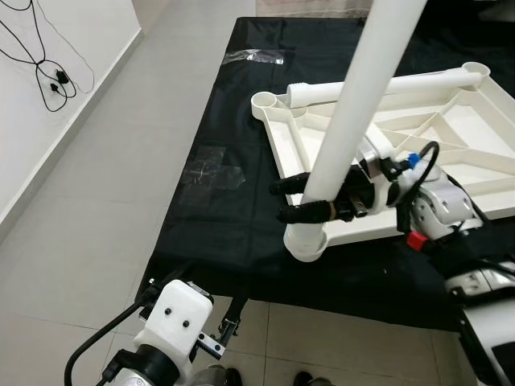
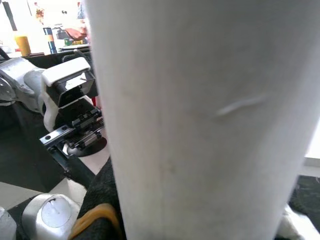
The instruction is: Building children table
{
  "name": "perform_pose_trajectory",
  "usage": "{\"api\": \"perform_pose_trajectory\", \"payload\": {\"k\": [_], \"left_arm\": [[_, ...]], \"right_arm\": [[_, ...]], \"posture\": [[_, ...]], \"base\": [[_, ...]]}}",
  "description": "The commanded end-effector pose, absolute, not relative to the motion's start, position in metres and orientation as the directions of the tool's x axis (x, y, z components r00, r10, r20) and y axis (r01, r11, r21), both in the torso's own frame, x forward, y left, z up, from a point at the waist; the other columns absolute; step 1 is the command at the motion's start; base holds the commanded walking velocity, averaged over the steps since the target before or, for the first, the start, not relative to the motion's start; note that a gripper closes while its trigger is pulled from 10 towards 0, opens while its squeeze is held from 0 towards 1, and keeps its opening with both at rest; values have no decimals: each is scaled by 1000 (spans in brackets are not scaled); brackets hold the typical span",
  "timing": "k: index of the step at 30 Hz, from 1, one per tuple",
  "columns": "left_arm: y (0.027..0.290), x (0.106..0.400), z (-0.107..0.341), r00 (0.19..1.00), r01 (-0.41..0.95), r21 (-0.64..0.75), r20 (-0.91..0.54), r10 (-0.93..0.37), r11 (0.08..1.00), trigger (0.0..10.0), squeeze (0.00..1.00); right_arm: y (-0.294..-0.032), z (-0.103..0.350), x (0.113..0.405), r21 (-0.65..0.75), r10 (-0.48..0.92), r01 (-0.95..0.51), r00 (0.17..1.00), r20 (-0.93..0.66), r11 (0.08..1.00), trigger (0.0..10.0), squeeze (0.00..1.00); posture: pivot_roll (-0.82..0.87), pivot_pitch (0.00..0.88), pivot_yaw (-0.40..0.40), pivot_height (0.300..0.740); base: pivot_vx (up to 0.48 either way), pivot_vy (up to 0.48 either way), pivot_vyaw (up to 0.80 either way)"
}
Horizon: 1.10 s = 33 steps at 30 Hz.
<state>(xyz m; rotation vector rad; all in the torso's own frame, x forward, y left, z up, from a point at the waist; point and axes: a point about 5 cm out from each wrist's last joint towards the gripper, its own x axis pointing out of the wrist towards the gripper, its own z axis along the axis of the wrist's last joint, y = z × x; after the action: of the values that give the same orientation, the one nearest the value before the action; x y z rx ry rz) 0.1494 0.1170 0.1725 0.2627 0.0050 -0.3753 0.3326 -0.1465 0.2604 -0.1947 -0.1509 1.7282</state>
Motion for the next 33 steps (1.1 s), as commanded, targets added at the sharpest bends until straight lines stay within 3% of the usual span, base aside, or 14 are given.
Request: {"api": "perform_pose_trajectory", "payload": {"k": [1,19,33], "left_arm": [[118,147,169,927,375,254,-83,-366,892,10000,0],[117,146,169,927,374,252,-84,-364,893,10000,0],[118,146,169,928,372,255,-88,-361,893,10000,0]], "right_arm": [[-144,257,335,-206,984,-963,-164,-73,-176,10000,0],[-156,258,337,-204,982,-966,-131,-135,-157,10000,0],[-146,250,327,-190,970,-956,-199,-143,-224,10000,0]], "posture": [[239,235,30,740],[231,228,26,740],[234,236,29,740]], "base": [[0,0,0],[0,0,0],[0,0,0]]}}
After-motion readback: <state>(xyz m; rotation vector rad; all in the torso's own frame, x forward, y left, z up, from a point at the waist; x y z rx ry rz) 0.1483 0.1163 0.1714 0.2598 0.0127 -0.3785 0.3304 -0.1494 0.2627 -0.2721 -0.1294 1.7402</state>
